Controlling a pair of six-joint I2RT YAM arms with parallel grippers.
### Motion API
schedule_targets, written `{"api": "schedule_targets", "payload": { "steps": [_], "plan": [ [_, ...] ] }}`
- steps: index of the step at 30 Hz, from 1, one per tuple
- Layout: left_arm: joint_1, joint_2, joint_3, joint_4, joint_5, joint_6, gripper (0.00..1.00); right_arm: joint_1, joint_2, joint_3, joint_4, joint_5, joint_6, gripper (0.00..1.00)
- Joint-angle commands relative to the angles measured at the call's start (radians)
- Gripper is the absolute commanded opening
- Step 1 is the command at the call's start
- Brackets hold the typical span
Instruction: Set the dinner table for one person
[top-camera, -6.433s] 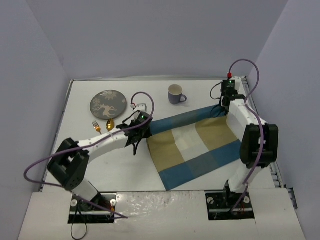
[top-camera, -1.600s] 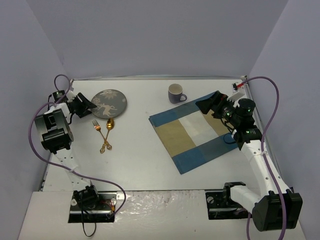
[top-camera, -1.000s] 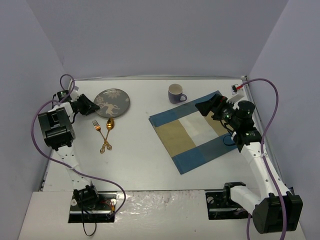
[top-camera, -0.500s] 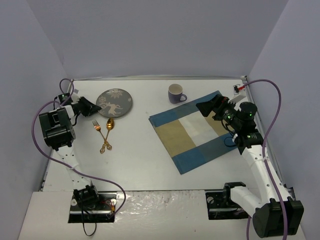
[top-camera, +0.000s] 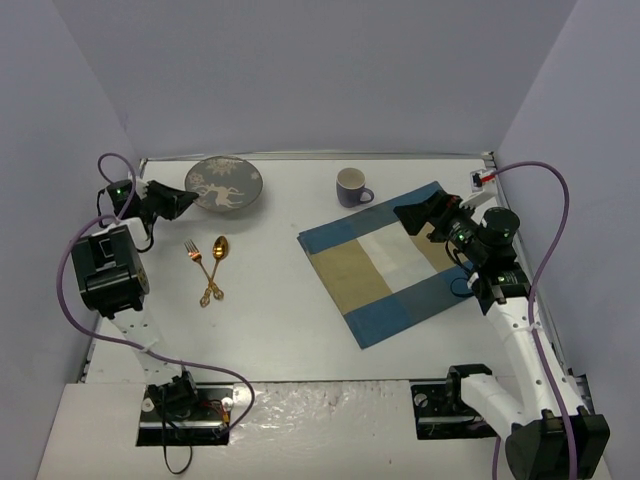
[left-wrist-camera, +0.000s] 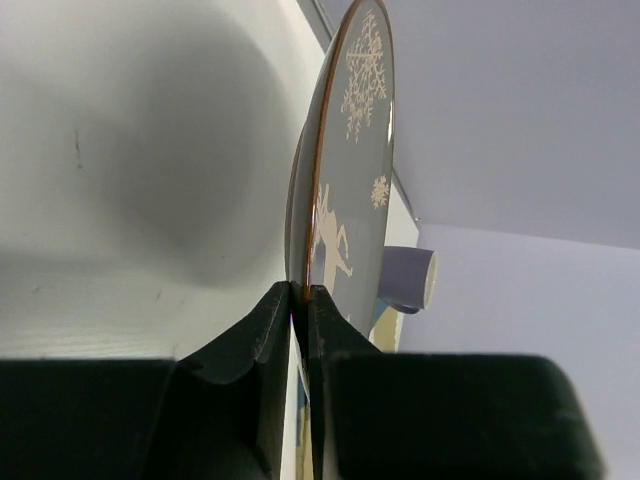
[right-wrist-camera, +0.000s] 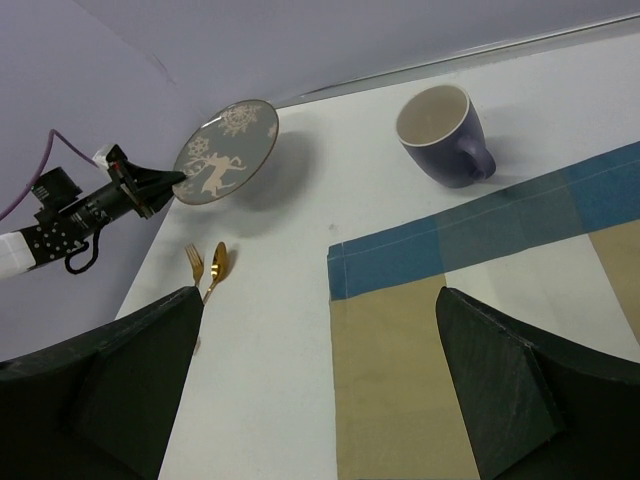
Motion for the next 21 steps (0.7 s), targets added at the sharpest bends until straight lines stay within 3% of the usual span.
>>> {"api": "schedule_targets", "payload": {
  "steps": [1, 10, 14, 21],
  "plan": [
    [-0.021, -0.183, -0.009, 0.238, 0.097, -0.142, 0.00, 0.011, -0.019, 0.035, 0.059, -0.005, 0.004, 1.00],
    [-0.148, -0.391, -0.110, 0.089, 0.051, -0.057, 0.00, 0.011, -0.044, 0.069, 0.035, -0.007, 0.016, 1.00],
    [-0.270, -0.480, -0.146, -0.014, -0.018, -0.021, 0.00, 0.010, -0.070, 0.116, -0.004, -0.007, 0.013, 1.00],
    [-0.512, -0.516, -0.182, -0.009, -0.139, -0.055, 0.00, 0.011, -0.128, 0.187, -0.079, 0.009, 0.002, 1.00]
  ]
}}
